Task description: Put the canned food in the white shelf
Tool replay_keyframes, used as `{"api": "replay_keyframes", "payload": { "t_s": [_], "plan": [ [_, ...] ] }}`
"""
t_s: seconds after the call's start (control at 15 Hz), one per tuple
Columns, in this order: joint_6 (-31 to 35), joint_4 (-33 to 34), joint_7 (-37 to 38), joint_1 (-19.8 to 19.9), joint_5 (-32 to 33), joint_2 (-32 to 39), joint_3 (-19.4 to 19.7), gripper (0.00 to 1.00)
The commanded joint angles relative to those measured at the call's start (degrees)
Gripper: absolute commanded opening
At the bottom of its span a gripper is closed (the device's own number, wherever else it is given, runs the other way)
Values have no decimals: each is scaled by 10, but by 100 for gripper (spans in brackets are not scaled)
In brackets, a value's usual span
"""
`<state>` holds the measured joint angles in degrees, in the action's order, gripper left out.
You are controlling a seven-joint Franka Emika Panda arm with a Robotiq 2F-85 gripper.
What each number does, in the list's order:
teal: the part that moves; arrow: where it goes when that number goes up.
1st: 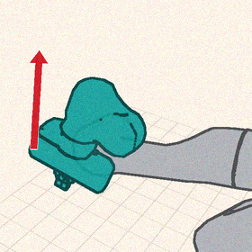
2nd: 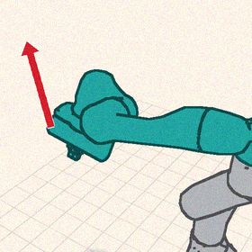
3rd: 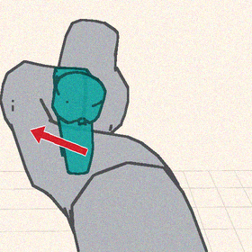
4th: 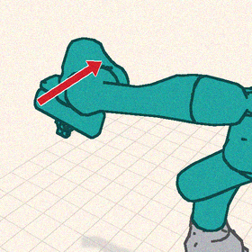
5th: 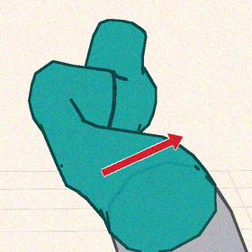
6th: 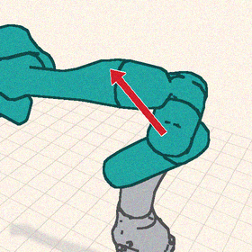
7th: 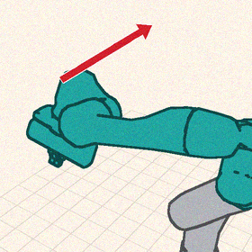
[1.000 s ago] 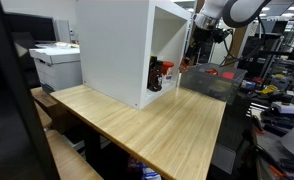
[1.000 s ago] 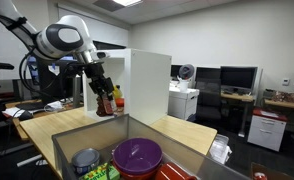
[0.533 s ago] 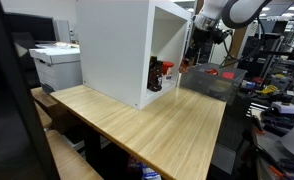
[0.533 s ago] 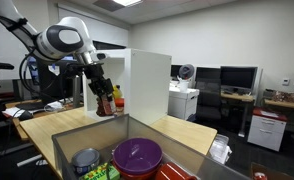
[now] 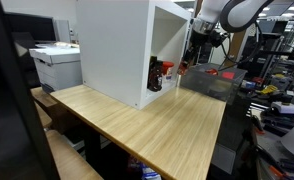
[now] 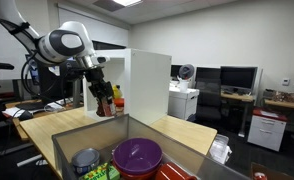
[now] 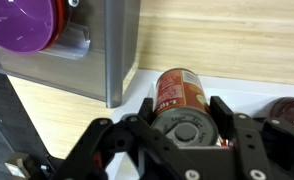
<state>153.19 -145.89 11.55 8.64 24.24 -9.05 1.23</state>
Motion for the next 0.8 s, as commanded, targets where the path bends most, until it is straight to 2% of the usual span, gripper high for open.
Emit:
{"api": "replay_keyframes", "payload": {
  "t_s": [0.0,0.2,0.73],
  "plan": [
    [29,13,40,10,44,24,-7,34],
    [37,21,60,7,66,42,-4,34],
    [39,51,59,-10,60,85,6,34]
  ]
}}
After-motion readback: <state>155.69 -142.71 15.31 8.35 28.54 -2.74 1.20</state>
